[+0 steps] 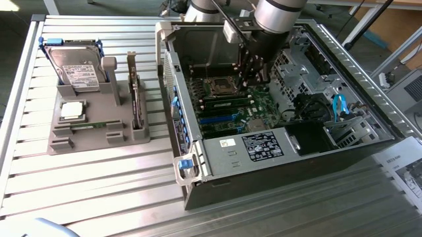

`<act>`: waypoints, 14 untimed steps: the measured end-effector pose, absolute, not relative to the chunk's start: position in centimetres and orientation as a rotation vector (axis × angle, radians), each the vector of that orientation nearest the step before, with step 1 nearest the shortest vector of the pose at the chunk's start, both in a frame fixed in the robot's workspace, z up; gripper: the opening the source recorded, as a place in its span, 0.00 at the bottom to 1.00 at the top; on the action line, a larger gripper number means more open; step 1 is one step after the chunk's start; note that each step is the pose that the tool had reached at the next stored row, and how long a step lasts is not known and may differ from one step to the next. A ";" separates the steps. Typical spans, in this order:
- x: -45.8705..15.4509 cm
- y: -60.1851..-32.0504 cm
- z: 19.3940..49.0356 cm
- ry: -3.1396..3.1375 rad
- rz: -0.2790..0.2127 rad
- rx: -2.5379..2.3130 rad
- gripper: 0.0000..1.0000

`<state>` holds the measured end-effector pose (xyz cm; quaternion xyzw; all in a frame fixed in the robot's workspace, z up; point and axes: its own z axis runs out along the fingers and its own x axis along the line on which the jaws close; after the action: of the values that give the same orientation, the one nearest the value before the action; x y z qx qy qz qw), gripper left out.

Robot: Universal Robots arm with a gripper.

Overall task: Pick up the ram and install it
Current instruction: 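Insert the ram into the slot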

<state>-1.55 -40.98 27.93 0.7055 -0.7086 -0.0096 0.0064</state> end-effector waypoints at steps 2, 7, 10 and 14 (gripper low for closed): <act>-1.5 -41.0 28.2 -2.217 -0.030 2.208 0.19; -1.5 -41.0 29.2 -2.217 -0.030 2.207 0.19; -1.5 -41.0 29.9 -2.217 -0.030 2.207 0.19; -1.5 -41.0 30.5 -2.217 -0.030 2.207 0.19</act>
<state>-1.53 -40.98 30.52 0.7055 -0.7086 -0.0096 0.0064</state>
